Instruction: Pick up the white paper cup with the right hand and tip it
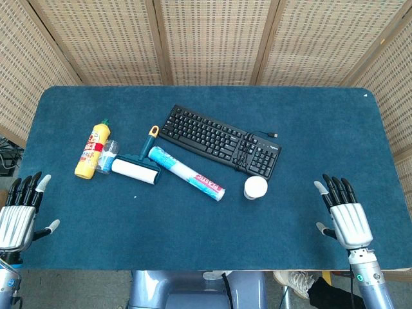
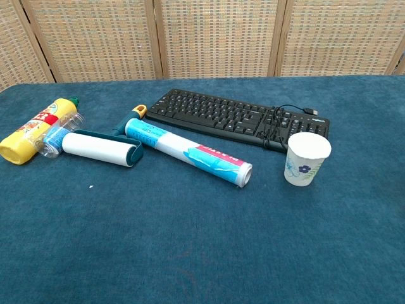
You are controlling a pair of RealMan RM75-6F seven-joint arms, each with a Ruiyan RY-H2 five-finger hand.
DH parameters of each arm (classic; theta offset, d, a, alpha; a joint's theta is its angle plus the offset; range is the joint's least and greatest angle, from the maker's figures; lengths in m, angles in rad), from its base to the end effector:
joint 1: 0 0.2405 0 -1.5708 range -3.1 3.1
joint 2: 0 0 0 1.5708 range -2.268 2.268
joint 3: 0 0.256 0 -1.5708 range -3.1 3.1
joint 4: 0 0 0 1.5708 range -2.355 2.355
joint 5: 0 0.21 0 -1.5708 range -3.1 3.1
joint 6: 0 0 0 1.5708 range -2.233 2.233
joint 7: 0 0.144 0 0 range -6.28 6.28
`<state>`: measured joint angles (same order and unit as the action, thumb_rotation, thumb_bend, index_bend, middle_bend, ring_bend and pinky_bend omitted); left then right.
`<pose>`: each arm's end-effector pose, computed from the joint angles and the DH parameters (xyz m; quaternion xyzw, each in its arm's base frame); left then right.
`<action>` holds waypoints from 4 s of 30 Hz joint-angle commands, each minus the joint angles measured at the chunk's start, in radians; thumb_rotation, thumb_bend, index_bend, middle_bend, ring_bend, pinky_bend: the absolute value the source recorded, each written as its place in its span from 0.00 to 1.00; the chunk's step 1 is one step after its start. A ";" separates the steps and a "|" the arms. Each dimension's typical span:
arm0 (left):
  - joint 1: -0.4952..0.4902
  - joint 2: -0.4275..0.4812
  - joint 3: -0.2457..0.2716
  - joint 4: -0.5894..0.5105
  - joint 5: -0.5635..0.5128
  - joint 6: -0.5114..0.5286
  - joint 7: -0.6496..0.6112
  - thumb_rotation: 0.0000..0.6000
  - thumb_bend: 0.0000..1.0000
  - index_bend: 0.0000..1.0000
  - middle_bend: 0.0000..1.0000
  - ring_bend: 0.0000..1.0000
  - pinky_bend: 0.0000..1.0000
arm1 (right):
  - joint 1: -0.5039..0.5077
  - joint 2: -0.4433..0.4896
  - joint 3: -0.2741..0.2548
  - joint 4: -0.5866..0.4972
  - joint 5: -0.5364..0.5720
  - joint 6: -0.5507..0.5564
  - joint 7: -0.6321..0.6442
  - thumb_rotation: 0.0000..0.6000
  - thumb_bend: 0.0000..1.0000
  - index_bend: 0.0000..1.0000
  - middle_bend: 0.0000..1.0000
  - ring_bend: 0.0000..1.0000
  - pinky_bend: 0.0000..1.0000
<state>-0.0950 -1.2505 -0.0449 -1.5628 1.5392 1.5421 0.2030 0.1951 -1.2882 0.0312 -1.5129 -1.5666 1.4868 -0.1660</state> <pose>-0.2983 0.1824 0.1262 -0.6173 -0.3257 -0.3776 0.6084 -0.2841 -0.2094 0.1072 0.6530 -0.3123 0.3998 0.5624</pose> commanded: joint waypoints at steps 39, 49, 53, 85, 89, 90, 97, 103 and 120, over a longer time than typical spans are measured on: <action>0.004 0.013 -0.002 -0.011 0.000 0.004 -0.015 1.00 0.16 0.00 0.00 0.00 0.00 | 0.132 -0.017 0.118 -0.186 0.071 -0.174 -0.169 1.00 0.20 0.25 0.00 0.00 0.00; 0.002 0.019 -0.001 -0.013 0.000 -0.003 -0.033 1.00 0.16 0.00 0.00 0.00 0.00 | 0.243 -0.085 0.177 -0.284 0.274 -0.313 -0.422 1.00 0.20 0.25 0.00 0.00 0.00; 0.000 0.018 0.005 -0.014 0.004 -0.011 -0.027 1.00 0.16 0.00 0.00 0.00 0.00 | 0.292 -0.117 0.201 -0.323 0.397 -0.345 -0.544 1.00 0.20 0.24 0.00 0.00 0.00; -0.011 0.016 0.005 -0.006 -0.010 -0.038 -0.042 1.00 0.16 0.00 0.00 0.00 0.00 | 0.522 -0.278 0.214 -0.189 0.826 -0.312 -0.786 1.00 0.21 0.31 0.00 0.00 0.00; -0.010 0.017 0.006 -0.007 -0.008 -0.036 -0.044 1.00 0.16 0.00 0.00 0.00 0.00 | 0.539 -0.289 0.210 -0.147 0.848 -0.321 -0.777 1.00 0.21 0.32 0.00 0.00 0.00; -0.010 0.017 0.007 -0.007 -0.008 -0.035 -0.045 1.00 0.16 0.00 0.00 0.00 0.00 | 0.542 -0.290 0.207 -0.140 0.852 -0.320 -0.778 1.00 0.21 0.33 0.00 0.00 0.00; -0.013 0.015 0.008 -0.005 -0.009 -0.042 -0.042 1.00 0.16 0.00 0.00 0.00 0.00 | 0.543 -0.294 0.189 -0.129 0.834 -0.304 -0.757 1.00 0.22 0.46 0.06 0.00 0.00; -0.012 0.013 0.009 -0.005 -0.006 -0.039 -0.039 1.00 0.16 0.00 0.00 0.00 0.00 | 0.540 -0.287 0.195 -0.147 0.806 -0.294 -0.710 1.00 0.22 0.46 0.07 0.00 0.00; -0.013 0.009 0.014 -0.005 -0.002 -0.042 -0.025 1.00 0.17 0.00 0.00 0.00 0.00 | 0.495 -0.229 0.277 -0.204 0.900 -0.403 -0.388 1.00 0.22 0.46 0.06 0.00 0.00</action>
<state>-0.1085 -1.2420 -0.0306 -1.5675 1.5367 1.4999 0.1781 0.6958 -1.5194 0.3044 -1.7275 -0.6846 1.1012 -0.5771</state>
